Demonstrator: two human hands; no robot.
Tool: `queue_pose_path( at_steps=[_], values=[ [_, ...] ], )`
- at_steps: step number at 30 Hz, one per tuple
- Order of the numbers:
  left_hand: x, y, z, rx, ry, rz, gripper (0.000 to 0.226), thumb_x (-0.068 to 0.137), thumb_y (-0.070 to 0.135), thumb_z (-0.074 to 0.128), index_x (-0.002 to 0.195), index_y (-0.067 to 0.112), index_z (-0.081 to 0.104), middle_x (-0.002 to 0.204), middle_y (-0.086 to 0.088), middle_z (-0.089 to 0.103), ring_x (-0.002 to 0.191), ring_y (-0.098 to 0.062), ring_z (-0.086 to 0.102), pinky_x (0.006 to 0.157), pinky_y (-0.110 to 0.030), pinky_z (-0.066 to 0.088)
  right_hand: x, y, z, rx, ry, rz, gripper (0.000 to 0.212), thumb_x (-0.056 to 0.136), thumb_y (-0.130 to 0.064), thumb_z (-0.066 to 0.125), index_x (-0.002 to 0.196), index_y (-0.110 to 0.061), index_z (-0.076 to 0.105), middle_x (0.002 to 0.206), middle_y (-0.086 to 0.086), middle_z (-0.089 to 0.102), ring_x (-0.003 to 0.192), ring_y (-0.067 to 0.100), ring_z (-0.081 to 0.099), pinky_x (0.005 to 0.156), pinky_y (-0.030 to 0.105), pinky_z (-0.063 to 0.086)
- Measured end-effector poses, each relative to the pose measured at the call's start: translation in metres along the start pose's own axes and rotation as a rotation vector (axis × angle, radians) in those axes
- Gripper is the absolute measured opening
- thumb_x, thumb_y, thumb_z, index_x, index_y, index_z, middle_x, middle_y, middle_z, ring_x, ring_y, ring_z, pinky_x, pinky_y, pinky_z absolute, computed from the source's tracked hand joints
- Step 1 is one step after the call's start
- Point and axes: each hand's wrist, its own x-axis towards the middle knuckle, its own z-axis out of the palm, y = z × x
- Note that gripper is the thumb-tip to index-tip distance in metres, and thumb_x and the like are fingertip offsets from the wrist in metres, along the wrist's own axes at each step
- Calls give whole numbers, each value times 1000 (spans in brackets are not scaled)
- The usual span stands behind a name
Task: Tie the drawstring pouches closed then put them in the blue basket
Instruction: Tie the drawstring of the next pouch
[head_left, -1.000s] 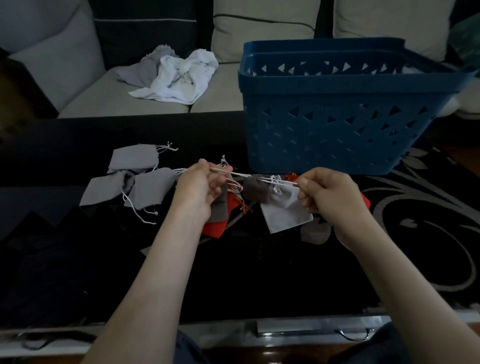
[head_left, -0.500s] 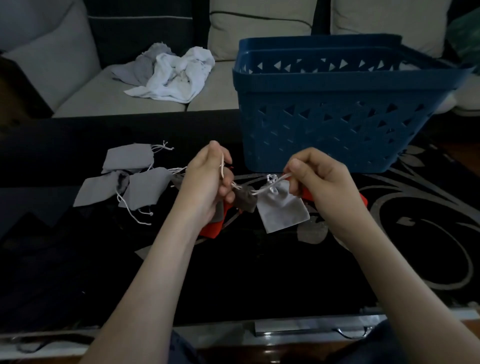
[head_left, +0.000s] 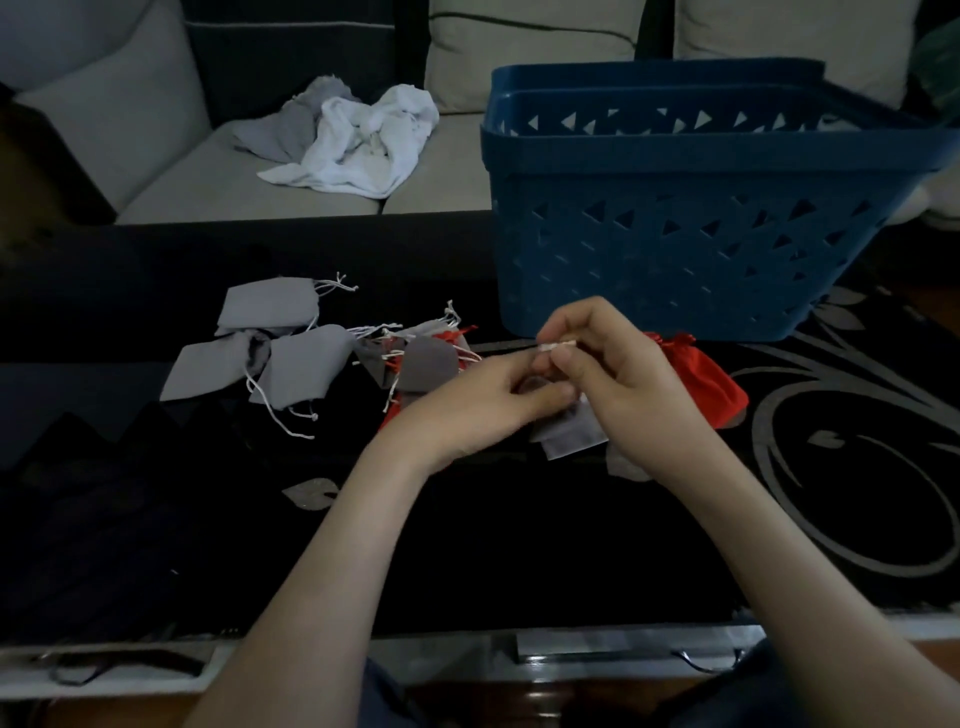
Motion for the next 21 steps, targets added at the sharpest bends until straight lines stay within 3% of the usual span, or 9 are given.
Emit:
queue_pose_path(
  at_steps=[5, 8, 13, 17, 21],
  values=[
    [2, -1, 2, -21, 50, -5, 29, 100, 36, 42, 80, 26, 60, 45, 15, 47, 42, 2, 39, 51, -26, 30, 5, 4, 4, 21, 179, 60, 14, 94, -4, 52, 90, -15, 60, 81, -7, 62, 78, 1, 58, 71, 16, 47],
    [6, 0, 4, -124, 159, -18, 36, 101, 32, 40, 72, 16, 53, 45, 12, 41, 40, -3, 35, 43, -19, 29, 7, 6, 3, 26, 226, 94, 13, 94, -6, 54, 100, -15, 60, 85, -3, 60, 76, 0, 56, 67, 12, 46],
    [7, 3, 0, -265, 274, -25, 38, 102, 30, 40, 71, 11, 52, 47, 6, 43, 43, -10, 37, 48, -23, 32, 7, 10, 4, -97, 178, 119, 9, 90, -13, 61, 97, -17, 66, 89, -5, 69, 87, 7, 64, 82, 27, 49],
    [8, 4, -1, -479, 291, -120, 36, 102, 26, 40, 76, 10, 59, 45, 4, 43, 42, -11, 33, 42, -23, 27, 6, 13, 4, -228, 205, 41, 5, 88, -11, 64, 91, -15, 67, 83, -10, 69, 81, 0, 63, 76, 14, 47],
    [9, 3, -1, -479, 272, -136, 36, 102, 23, 40, 74, 4, 54, 47, 2, 44, 43, -11, 33, 41, -21, 27, 6, 15, 7, -308, 205, -8, 5, 85, -11, 67, 87, -15, 64, 81, -6, 66, 77, 4, 59, 69, 9, 41]
  ],
)
